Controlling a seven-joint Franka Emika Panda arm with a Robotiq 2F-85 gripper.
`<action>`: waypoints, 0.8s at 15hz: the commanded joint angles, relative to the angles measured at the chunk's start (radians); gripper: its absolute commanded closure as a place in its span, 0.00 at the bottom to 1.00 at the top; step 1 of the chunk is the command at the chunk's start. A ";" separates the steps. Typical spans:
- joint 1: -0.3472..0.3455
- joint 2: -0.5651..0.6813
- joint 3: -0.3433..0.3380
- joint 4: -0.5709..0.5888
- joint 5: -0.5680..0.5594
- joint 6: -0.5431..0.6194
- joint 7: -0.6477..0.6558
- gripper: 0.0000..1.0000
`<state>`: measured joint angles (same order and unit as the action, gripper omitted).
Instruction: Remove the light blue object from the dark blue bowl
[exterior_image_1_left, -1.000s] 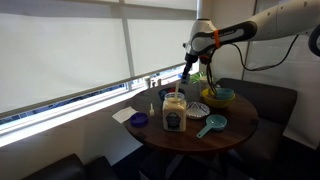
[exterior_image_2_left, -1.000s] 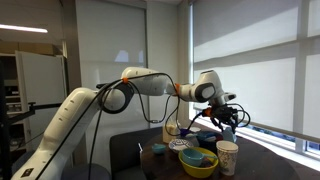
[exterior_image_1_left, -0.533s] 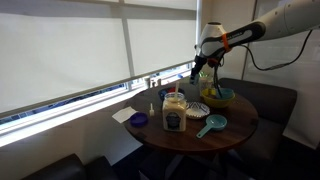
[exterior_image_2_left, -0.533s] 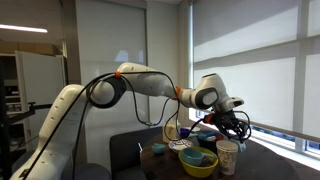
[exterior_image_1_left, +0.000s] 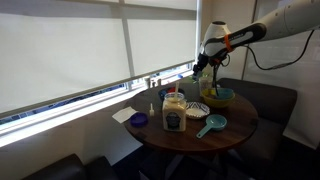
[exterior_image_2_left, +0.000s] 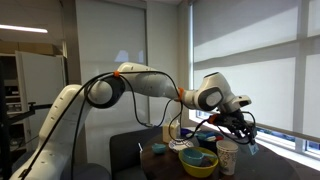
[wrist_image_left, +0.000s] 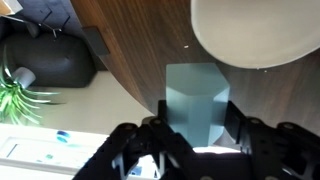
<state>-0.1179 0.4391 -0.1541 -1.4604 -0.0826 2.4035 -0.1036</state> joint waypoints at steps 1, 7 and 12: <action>-0.017 -0.043 -0.002 -0.044 0.019 -0.049 0.093 0.68; -0.035 -0.127 -0.008 -0.191 0.115 -0.107 0.243 0.68; -0.040 -0.107 -0.024 -0.180 0.091 -0.104 0.303 0.43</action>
<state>-0.1544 0.3305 -0.1797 -1.6448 0.0079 2.3041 0.2011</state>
